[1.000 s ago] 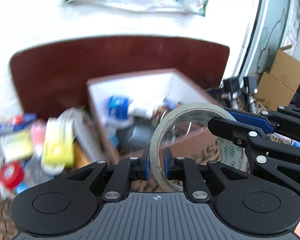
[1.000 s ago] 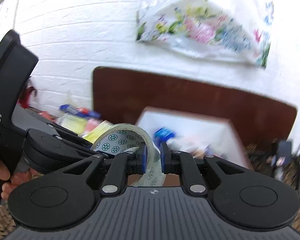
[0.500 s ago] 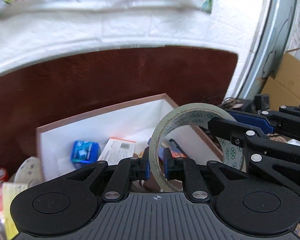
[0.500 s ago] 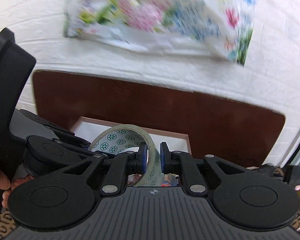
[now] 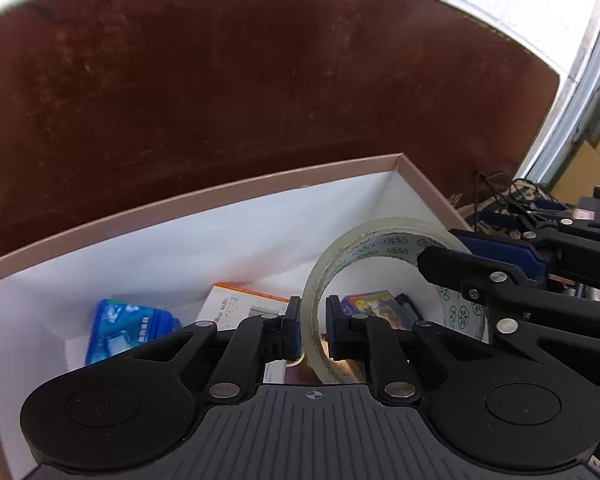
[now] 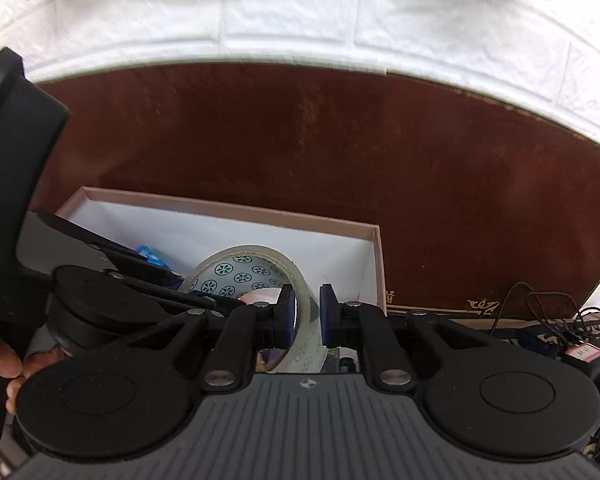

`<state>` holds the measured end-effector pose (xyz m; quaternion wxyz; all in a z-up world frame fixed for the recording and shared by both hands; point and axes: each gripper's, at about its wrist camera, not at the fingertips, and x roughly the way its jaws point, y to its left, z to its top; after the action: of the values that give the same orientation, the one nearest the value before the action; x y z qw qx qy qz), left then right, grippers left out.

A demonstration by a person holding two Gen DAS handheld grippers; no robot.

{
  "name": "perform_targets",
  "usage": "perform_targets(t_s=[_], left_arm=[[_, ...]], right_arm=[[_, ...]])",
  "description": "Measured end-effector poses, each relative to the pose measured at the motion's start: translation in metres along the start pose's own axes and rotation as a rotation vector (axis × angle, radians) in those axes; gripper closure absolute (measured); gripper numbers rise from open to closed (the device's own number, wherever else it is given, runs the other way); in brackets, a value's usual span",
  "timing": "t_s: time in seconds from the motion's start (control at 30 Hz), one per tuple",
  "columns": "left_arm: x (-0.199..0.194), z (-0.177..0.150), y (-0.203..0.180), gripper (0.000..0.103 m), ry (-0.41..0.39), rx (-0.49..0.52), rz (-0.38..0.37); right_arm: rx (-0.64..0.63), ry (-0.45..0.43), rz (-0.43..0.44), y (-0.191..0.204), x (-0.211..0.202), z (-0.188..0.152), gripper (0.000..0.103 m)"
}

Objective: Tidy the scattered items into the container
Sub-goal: 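Open both grippers to drop the tape roll into the container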

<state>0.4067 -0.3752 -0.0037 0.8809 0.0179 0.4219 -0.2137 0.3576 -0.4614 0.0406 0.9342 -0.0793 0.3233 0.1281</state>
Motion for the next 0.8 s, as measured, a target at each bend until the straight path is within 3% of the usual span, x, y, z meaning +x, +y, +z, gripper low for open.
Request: perform_targets(t_s=[0.07, 0.1, 0.13, 0.17, 0.2, 0.23, 0.27, 0.3, 0.43, 0.5, 0.57, 0.67, 0.8], left_arm=[[0.003, -0.001, 0.001, 0.088, -0.006, 0.003, 0.001], [0.004, -0.002, 0.001, 0.071, -0.017, 0.004, 0.002], [0.003, -0.003, 0.001, 0.067, -0.027, 0.000, 0.010], [0.001, -0.003, 0.002, 0.051, -0.035, -0.011, 0.029], [0.000, -0.003, 0.003, 0.027, -0.039, -0.023, 0.056], [0.000, -0.003, 0.006, 0.018, -0.039, -0.042, 0.093], [-0.001, -0.003, 0.009, 0.010, -0.040, -0.061, 0.128], [-0.003, -0.004, 0.014, 0.009, -0.054, -0.076, 0.132], [-0.010, -0.008, 0.031, 0.002, -0.013, -0.152, 0.091], [-0.013, -0.010, 0.038, 0.002, 0.033, -0.174, 0.069], [-0.018, -0.014, 0.042, 0.001, 0.047, -0.180, 0.071], [-0.030, -0.021, 0.043, 0.000, 0.035, -0.194, 0.043], [-0.061, -0.033, 0.044, 0.000, -0.010, -0.250, -0.058]], right_arm=[[-0.011, 0.015, -0.008, 0.000, 0.007, -0.002, 0.088], [-0.018, 0.022, -0.015, 0.000, 0.010, -0.003, 0.088], [-0.022, 0.025, -0.020, 0.000, 0.012, -0.004, 0.088], [-0.025, 0.031, -0.031, 0.000, 0.014, -0.004, 0.087], [-0.030, 0.039, -0.049, 0.000, 0.014, -0.005, 0.087], [-0.039, 0.043, -0.073, 0.000, 0.014, -0.006, 0.083], [-0.043, 0.039, -0.089, -0.001, 0.012, -0.007, 0.067], [-0.036, 0.029, -0.076, -0.003, 0.009, -0.009, 0.065], [0.021, 0.014, 0.008, -0.005, -0.003, -0.011, 0.034], [-0.015, 0.017, -0.004, 0.003, -0.007, -0.012, 0.029], [-0.055, 0.021, -0.024, 0.013, -0.013, -0.013, 0.009], [-0.098, -0.001, -0.068, 0.026, -0.025, -0.016, 0.005], [-0.107, -0.014, -0.027, 0.041, -0.048, -0.017, 0.001]])
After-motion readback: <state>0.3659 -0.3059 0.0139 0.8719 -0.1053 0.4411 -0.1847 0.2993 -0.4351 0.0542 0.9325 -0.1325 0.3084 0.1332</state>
